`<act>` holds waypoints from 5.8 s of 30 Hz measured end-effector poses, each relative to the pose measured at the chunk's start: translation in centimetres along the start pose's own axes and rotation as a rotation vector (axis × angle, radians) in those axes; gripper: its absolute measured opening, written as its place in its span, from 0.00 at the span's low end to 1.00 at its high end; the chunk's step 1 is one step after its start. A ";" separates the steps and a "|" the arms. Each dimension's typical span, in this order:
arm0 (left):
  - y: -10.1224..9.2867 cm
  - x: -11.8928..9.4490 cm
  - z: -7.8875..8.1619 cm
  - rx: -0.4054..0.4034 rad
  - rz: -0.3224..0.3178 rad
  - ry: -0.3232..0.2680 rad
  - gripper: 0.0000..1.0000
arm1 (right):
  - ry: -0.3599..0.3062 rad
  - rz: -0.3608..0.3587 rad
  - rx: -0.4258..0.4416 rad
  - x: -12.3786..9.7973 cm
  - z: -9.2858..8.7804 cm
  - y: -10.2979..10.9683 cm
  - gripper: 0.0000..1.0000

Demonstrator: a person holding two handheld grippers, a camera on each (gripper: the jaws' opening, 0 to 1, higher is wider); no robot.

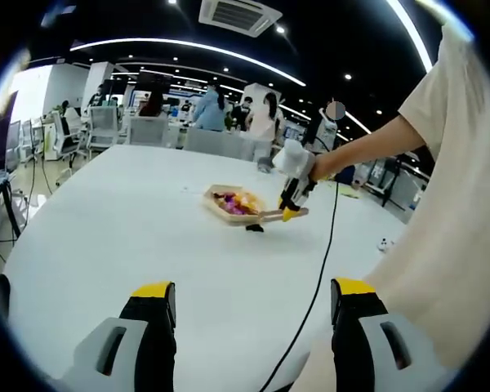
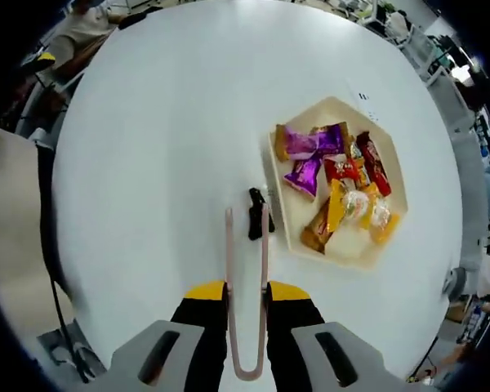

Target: Place the target food into the container with the food tongs after gripping and lifting it, then release it inside without dropping or visibly crushing the food.

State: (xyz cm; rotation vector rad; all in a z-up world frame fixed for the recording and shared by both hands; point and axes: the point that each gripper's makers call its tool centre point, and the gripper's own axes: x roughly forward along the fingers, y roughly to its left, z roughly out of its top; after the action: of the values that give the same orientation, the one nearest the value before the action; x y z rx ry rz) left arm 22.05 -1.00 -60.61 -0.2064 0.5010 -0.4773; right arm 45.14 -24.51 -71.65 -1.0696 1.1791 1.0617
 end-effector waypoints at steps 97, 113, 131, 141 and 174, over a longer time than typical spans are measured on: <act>-1.2 -0.2 -0.8 -0.005 0.015 -0.007 0.76 | 0.019 0.062 -0.021 1.1 -1.6 4.4 0.17; -0.7 -0.2 -1.2 -0.027 0.035 0.003 0.76 | 0.107 0.086 -0.149 2.1 -1.8 4.0 0.18; -0.4 0.0 -1.1 -0.033 0.038 0.004 0.76 | 0.141 0.056 -0.195 3.0 -1.9 3.7 0.18; -0.2 -0.2 -1.2 -0.043 0.048 -0.007 0.76 | 0.130 0.035 -0.163 3.2 -1.9 3.7 0.17; -0.4 0.2 -0.5 -0.014 0.025 -0.006 0.75 | 0.026 0.051 -0.036 2.8 -1.4 5.2 0.16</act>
State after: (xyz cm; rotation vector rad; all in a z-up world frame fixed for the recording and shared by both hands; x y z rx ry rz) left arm 21.78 -1.52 -60.97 -0.2143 0.5006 -0.4492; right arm 40.00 -24.85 -74.93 -1.0889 1.2179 1.1148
